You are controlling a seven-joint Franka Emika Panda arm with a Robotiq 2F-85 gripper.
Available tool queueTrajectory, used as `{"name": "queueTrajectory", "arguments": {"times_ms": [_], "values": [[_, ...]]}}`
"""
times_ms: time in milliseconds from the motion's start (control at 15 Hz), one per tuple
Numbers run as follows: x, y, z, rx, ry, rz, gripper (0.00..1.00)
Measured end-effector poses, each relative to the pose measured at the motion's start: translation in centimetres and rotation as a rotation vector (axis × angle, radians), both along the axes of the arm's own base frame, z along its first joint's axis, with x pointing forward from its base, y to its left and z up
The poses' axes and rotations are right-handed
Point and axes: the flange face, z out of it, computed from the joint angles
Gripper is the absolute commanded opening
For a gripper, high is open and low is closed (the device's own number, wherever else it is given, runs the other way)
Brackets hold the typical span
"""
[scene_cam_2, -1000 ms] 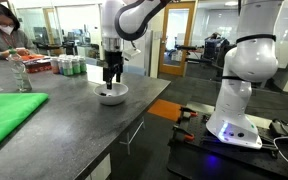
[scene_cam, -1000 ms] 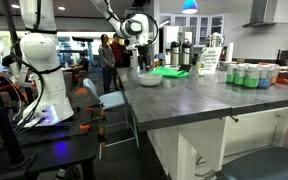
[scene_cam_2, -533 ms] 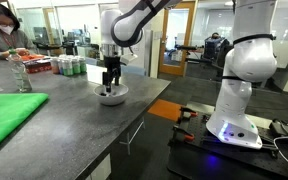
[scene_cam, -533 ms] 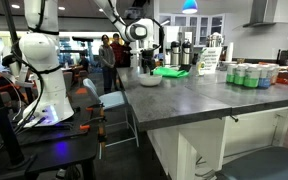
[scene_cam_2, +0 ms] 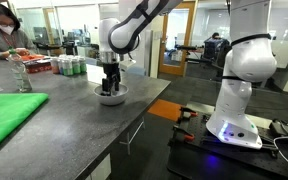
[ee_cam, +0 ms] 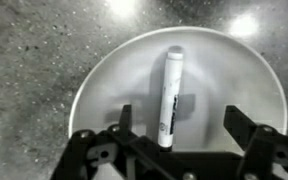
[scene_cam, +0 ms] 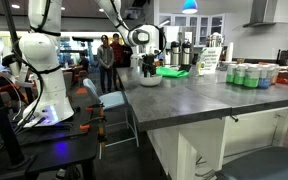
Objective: Take the marker out of the bowl and put it on the table
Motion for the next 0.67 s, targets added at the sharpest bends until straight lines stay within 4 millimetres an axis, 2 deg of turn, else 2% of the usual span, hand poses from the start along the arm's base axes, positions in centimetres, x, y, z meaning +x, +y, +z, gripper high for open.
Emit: {"name": "queueTrajectory", "arguments": {"times_ms": [400, 533, 667], "values": [[1.0, 0.3, -0.6, 0.01, -0.022, 0.0, 0.92], [1.5, 0.4, -0.6, 0.017, -0.027, -0.005, 0.81], [1.8, 0.5, -0.8, 0.024, -0.025, -0.004, 0.59]]}}
